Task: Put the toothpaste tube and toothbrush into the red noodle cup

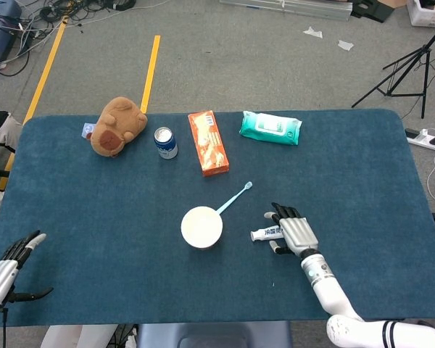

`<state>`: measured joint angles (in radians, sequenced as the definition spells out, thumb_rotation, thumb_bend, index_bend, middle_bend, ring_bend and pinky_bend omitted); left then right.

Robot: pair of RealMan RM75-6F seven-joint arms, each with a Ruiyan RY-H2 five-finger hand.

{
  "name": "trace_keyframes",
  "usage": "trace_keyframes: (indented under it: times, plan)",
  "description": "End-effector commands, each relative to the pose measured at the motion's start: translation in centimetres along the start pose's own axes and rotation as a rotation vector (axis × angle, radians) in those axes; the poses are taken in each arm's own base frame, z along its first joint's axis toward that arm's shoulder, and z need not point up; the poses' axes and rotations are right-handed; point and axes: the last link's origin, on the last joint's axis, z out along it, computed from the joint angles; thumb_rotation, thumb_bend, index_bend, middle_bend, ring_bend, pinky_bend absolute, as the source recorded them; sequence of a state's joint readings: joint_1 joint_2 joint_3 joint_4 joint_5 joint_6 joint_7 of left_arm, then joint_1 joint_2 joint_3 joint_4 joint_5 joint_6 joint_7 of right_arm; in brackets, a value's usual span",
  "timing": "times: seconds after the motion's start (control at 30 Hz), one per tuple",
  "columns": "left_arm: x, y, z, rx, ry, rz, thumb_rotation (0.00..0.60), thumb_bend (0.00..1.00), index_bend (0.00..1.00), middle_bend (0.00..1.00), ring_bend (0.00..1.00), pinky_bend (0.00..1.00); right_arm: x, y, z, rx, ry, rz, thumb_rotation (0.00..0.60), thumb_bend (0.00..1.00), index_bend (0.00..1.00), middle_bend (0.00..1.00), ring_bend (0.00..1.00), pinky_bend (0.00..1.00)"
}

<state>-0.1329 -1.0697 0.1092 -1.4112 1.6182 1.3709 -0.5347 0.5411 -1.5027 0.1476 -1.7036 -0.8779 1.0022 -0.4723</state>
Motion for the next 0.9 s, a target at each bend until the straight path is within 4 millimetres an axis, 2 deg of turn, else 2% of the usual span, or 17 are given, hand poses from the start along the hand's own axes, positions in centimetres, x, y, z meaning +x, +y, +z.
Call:
trace_keyframes:
  times: [0.03,0.9]
  plan:
    - [0.0,0.0,0.0,0.001,-0.001,0.0,0.6,0.0,0.0,0.0,0.0,0.0,-0.1,0.1,0.1,-0.003,-0.005,0.0,0.6,0.29,0.24,0.0,0.0,0.06]
    - [-0.4,-0.3,-0.2,0.013,-0.012,-0.005,0.6,0.0,0.0,0.0,0.0,0.0,-1.2,-0.7,1.1,0.003,-0.038,-0.002,0.6,0.34,0.26,0.0,0.0,0.06]
